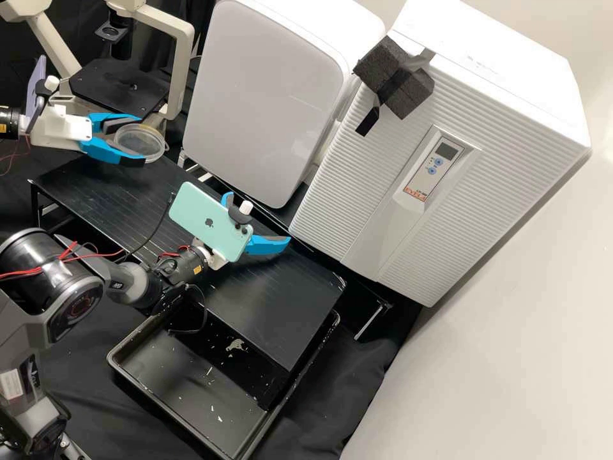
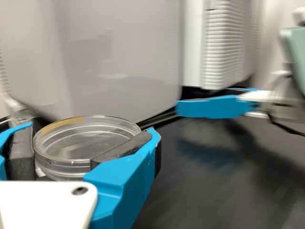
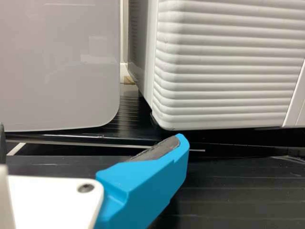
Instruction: Place the petri dish on the bench
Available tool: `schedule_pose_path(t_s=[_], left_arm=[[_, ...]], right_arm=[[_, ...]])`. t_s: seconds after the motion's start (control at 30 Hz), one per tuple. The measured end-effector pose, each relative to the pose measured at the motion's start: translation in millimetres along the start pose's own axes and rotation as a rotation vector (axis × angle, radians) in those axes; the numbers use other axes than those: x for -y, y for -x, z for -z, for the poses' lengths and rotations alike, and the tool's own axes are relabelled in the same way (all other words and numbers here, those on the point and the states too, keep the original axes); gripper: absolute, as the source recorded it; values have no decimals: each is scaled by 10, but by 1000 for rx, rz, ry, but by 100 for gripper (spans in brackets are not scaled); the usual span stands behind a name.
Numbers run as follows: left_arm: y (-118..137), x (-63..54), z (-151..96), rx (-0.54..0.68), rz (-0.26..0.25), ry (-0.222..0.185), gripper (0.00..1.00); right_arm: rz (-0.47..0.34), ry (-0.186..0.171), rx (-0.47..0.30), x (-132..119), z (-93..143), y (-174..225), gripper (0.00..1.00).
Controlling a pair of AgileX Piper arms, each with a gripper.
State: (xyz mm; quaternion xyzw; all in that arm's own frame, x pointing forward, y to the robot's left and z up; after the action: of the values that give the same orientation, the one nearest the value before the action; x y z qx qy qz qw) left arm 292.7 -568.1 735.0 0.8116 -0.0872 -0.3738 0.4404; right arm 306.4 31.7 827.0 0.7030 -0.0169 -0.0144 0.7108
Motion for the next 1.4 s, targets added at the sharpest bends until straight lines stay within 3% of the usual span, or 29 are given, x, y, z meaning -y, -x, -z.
schedule_pose_path(t_s=[0.13, 0.27, 0.47, 0.77, 1.0, 1.2, 1.23, 1.4], left_arm=[[-47, 52, -185, 90, 37, -40, 0], [-141, 20, -367, 174, 39, -86, 0], [-340, -42, -561, 235, 31, -113, 0], [-672, 85, -565, 220, 111, -136, 0], [-742, 200, -579, 229, 172, -88, 0], [-745, 214, -593, 233, 181, -61, 0], [-747, 218, -597, 234, 183, -54, 100], [-754, 241, -590, 232, 189, -47, 100]], right_arm=[[0, 0, 0, 0, 0, 0, 100], [0, 0, 0, 0, 0, 0, 100], [0, 0, 0, 0, 0, 0, 100], [0, 0, 0, 0, 0, 0, 100], [0, 0, 0, 0, 0, 0, 100], [0, 0, 0, 0, 0, 0, 100], [0, 0, 0, 0, 0, 0, 100], [0, 0, 0, 0, 0, 0, 100]])
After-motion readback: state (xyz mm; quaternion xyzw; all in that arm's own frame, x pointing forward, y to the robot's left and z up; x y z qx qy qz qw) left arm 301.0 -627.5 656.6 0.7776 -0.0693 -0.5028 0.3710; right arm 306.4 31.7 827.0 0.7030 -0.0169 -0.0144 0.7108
